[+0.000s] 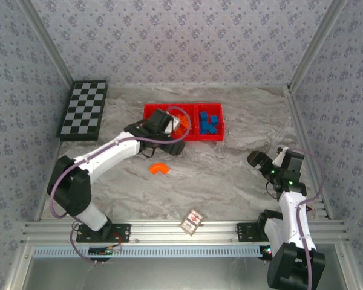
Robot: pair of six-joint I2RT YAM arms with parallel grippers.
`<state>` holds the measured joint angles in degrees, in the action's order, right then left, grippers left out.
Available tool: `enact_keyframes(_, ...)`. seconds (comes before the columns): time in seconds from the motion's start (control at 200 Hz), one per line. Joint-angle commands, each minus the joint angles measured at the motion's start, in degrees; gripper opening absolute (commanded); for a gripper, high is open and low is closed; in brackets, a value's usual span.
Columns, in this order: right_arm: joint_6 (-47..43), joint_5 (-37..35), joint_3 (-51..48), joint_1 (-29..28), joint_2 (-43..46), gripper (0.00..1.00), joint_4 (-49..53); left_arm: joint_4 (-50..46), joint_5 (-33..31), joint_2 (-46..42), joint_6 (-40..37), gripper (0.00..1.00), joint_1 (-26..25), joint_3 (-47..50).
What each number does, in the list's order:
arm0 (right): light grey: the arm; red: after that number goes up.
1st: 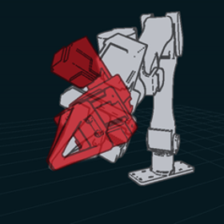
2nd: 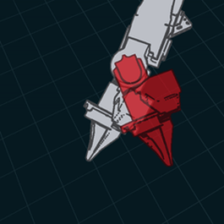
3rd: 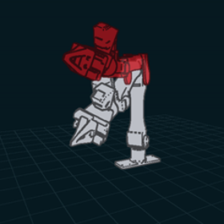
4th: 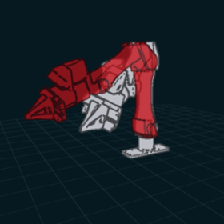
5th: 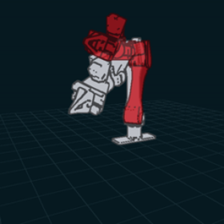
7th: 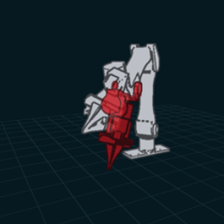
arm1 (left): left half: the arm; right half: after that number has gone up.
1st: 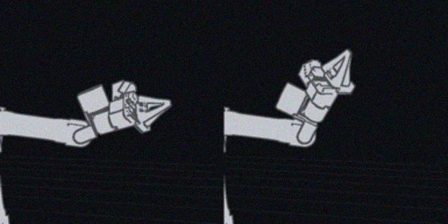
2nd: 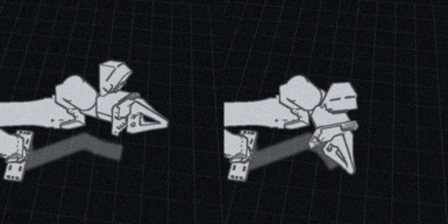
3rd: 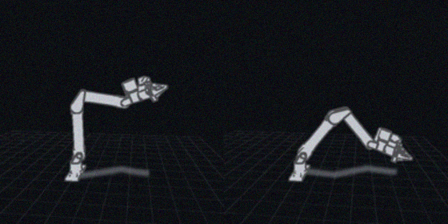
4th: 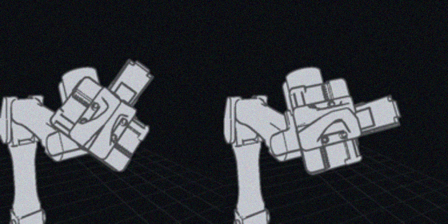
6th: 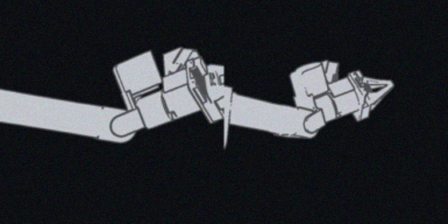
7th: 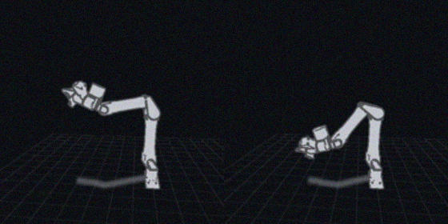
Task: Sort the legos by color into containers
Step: Pick up the lego from the center of the table.
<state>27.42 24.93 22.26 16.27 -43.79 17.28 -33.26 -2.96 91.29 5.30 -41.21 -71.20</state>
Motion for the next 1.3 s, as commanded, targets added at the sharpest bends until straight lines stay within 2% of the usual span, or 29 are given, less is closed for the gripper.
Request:
enact_keyframes(0.0, 0.5, 1.1, -0.4, 0.3, -0.1, 1.00, -0.9, -15.2, 2.4, 2.7, -6.2, 0.96, -1.7, -0.9)
enact_keyframes(0.055, 0.6, 1.3, -0.4, 0.2, -0.2, 1.00, -0.9, -16.6, 3.4, 3.3, -7.8, 0.94, -2.0, 0.1)
enact_keyframes(0.2, 0.4, 1.7, -0.3, 0.2, -0.1, 1.00, -0.5, -16.7, -3.7, 3.2, -11.9, 0.94, -2.1, 2.6)
enact_keyframes(0.26, 0.2, 1.7, -0.3, 0.2, 0.0, 1.00, -0.3, -16.4, -4.6, 2.9, -14.8, 0.94, -2.2, 3.4)
enact_keyframes(0.34, 0.1, 1.6, -0.3, 0.2, 0.3, 1.00, 0.1, -15.6, -4.4, 3.1, -19.1, 0.96, -1.9, 3.8)
enact_keyframes(0.41, 0.1, 1.5, -0.2, 0.2, 0.5, 1.00, 0.2, -16.6, 0.2, 3.9, -23.6, 0.96, -1.0, 3.5)
enact_keyframes(0.485, -0.1, 1.5, -0.2, 0.3, 0.7, 1.00, 0.5, -16.9, -0.1, 5.8, -26.3, 0.97, 0.1, 2.6)
enact_keyframes(0.705, -0.3, 1.4, -0.1, 0.3, 0.9, 1.00, 1.0, -20.6, 2.3, 13.7, -25.6, 0.93, 5.9, -2.8)
enact_keyframes(0.915, -0.2, 1.4, 0.0, 0.5, 0.5, 1.00, 0.7, -19.5, 2.1, 16.4, -26.0, 0.90, 6.0, -2.5)
enact_keyframes(1.294, 0.0, 1.7, -0.1, 0.5, 0.5, 1.00, 0.7, -20.2, 1.6, 19.6, -25.6, 0.78, 5.8, -2.4)
